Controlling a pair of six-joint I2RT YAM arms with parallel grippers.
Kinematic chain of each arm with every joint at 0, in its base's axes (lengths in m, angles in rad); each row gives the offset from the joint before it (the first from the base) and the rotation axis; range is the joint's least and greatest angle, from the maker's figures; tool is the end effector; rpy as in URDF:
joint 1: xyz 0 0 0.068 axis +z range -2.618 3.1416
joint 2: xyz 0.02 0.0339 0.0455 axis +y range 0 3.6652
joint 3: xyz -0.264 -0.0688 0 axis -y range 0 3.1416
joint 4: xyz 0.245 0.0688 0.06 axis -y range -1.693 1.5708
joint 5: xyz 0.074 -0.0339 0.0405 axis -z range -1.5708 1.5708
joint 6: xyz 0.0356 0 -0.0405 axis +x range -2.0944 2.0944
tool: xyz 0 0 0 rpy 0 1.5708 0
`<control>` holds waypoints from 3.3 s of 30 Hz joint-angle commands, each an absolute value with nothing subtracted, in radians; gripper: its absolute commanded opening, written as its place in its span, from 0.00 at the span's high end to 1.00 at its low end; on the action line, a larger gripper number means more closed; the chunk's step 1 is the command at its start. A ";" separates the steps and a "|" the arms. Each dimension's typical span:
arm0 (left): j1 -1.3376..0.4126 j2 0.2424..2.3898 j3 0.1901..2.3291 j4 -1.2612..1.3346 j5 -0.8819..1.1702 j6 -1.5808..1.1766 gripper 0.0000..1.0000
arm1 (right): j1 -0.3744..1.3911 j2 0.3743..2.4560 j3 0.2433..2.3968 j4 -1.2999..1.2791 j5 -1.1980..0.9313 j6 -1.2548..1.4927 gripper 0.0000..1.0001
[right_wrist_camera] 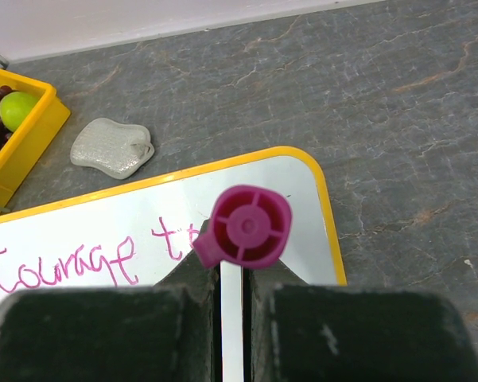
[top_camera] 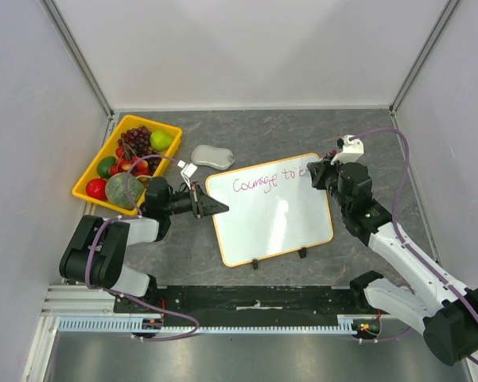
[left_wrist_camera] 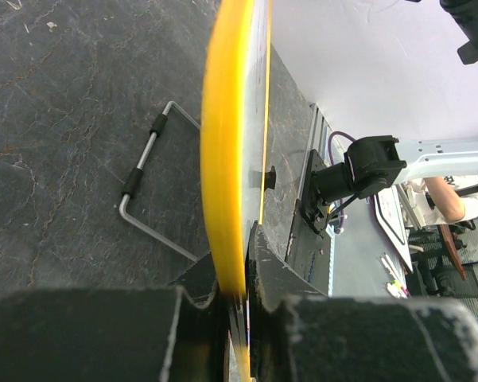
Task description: Write a sentence on the whiteboard
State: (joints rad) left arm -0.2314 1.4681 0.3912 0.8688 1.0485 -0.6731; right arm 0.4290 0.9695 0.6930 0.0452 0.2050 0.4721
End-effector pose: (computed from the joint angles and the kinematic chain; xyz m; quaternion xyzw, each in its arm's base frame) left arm 0.2379 -0.0878 0.1699 0.1603 0.7251 -0.5880 0.3205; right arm 0.2110 0.0885 0.2971 0.0803 0.7783 0.1967 0.5908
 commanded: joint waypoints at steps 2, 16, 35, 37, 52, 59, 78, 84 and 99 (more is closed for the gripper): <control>-0.241 1.486 0.377 0.838 0.979 -0.520 0.98 | 0.425 0.917 0.684 0.092 0.199 0.512 1.00; -0.241 1.486 0.379 0.831 0.976 -0.517 0.98 | 0.410 0.923 0.712 0.098 0.252 0.480 1.00; -0.241 1.485 0.380 0.828 0.976 -0.515 0.98 | 0.385 0.963 0.692 0.097 0.276 0.476 1.00; -0.241 1.486 0.380 0.828 0.976 -0.515 0.98 | 0.380 0.965 0.693 0.092 0.284 0.476 1.00; -0.241 1.486 0.380 0.828 0.976 -0.514 0.98 | 0.370 1.006 0.756 0.100 0.276 0.488 1.00; -0.241 1.486 0.380 0.827 0.976 -0.514 0.98 | 0.368 1.020 0.762 0.114 0.238 0.497 1.00; -0.242 1.486 0.380 0.825 0.974 -0.514 0.98 | 0.371 0.968 0.660 0.069 0.204 0.499 1.00; -0.242 1.486 0.380 0.825 0.974 -0.512 0.98 | 0.368 0.971 0.663 0.063 0.218 0.495 1.00; -0.244 1.488 0.382 0.825 0.974 -0.514 0.98 | 0.370 0.957 0.641 0.041 0.245 0.479 1.00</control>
